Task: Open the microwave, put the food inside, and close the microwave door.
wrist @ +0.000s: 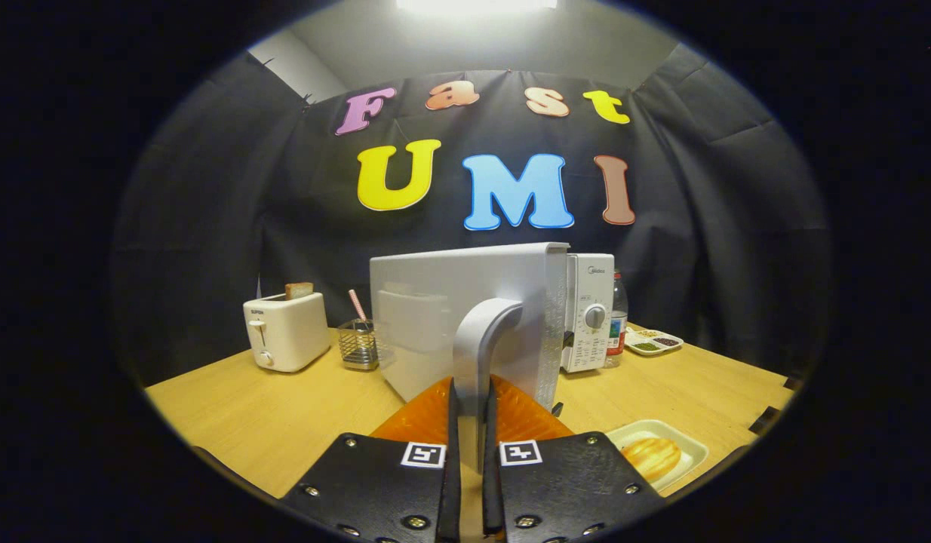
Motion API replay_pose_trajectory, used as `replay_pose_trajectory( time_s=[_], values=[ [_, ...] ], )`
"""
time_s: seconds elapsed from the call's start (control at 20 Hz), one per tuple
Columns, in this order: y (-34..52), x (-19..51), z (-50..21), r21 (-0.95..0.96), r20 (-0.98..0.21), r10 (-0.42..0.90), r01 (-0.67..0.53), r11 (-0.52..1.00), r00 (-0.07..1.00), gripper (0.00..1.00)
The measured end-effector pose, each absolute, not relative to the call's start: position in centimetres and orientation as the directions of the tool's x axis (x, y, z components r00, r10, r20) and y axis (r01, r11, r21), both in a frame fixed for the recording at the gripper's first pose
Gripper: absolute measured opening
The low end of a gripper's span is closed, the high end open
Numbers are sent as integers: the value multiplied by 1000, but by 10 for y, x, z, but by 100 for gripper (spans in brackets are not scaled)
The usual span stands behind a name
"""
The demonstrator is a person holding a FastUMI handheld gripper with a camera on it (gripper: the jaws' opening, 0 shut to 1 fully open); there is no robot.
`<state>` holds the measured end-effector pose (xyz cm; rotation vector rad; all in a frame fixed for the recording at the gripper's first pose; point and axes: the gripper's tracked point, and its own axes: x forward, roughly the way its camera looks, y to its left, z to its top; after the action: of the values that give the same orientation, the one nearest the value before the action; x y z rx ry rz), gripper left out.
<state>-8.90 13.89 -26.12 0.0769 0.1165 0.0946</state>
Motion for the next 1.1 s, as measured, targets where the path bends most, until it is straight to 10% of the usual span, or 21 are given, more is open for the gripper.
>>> replay_pose_trajectory(
  time_s=[1.05, 1.1],
  values=[
    [307, -182, -269, 47, -97, 379, -377, 925, 920, 11],
    [308, -197, -262, 42, -79, 439, -437, 899, 895, 24]
  ],
)
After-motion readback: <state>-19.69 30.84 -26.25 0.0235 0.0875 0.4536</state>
